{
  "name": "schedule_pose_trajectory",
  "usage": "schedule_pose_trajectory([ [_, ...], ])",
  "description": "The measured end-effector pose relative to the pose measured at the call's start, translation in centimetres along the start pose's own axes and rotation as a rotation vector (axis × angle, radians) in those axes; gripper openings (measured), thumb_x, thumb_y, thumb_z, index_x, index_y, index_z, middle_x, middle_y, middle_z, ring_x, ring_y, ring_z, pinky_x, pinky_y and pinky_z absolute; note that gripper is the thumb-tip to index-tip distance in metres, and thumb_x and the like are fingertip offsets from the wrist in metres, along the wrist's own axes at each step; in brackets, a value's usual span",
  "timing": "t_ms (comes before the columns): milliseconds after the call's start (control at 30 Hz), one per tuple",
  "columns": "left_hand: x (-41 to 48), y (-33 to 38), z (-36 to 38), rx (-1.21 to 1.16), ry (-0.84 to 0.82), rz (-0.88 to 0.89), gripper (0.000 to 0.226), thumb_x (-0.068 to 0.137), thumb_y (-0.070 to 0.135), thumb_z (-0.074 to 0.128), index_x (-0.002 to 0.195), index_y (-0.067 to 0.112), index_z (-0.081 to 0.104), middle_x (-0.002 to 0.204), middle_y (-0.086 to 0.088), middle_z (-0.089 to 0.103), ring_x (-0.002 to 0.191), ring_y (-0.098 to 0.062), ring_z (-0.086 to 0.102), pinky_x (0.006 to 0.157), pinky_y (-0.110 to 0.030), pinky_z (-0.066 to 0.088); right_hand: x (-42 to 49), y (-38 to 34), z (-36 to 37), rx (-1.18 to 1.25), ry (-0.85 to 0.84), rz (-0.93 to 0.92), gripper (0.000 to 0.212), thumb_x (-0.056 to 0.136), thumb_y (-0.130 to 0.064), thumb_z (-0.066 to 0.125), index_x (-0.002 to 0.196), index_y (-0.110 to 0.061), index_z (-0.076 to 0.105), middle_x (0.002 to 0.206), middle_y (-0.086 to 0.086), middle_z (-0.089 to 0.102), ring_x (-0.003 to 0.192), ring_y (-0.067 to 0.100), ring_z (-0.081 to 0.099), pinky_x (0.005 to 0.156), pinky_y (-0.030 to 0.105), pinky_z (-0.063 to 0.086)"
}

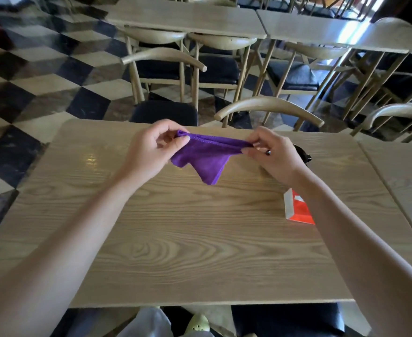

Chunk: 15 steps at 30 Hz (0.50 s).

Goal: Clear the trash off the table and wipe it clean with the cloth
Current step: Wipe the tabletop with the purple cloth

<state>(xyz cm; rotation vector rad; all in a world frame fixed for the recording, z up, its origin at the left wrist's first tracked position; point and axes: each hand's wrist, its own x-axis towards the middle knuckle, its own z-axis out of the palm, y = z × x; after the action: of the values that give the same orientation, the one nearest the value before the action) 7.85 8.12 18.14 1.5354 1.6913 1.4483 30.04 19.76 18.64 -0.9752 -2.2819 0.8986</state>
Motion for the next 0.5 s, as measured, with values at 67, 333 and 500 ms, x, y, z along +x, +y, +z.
schedule_pose_trajectory([
  [67, -2.2, -2.2, -0.1, 0.024, -0.039, -0.067, 0.017, 0.084, 0.015, 0.066, 0.080, 0.032, 0.063, 0.063, 0.021, 0.060, 0.048, 0.001, 0.048, 0.049, -0.010, 0.037, -1.0, 1.1, 1.6, 0.000, -0.104, 0.049, 0.019, 0.082, -0.010, 0.067, 0.079, -0.026, 0.058, 0.074, -0.019, 0.059, 0.068, -0.018, 0.054, 0.065, 0.001, 0.038],
  [333, -11.9, -12.0, 2.0, -0.041, -0.076, -0.497, 0.011, 0.068, 0.046, 0.065, 0.078, 0.041, 0.067, 0.063, 0.003, 0.059, 0.054, -0.007, 0.051, 0.052, -0.019, 0.040, -5.7, 8.2, 11.0, 0.075, -0.493, 0.283, 0.033, 0.077, -0.013, 0.071, 0.065, -0.038, 0.053, 0.058, -0.015, 0.054, 0.058, -0.007, 0.046, 0.063, 0.015, 0.037],
  [500, -7.0, -16.0, 3.7, -0.128, 0.085, -0.636, 0.020, 0.086, -0.003, 0.058, 0.085, 0.017, 0.062, 0.076, -0.003, 0.055, 0.067, -0.012, 0.052, 0.042, -0.013, 0.047, -1.4, 9.4, 15.4, -0.126, -0.261, 0.371, 0.017, 0.083, -0.020, 0.062, 0.100, -0.018, 0.064, 0.086, -0.007, 0.066, 0.089, 0.018, 0.061, 0.077, 0.030, 0.046],
])
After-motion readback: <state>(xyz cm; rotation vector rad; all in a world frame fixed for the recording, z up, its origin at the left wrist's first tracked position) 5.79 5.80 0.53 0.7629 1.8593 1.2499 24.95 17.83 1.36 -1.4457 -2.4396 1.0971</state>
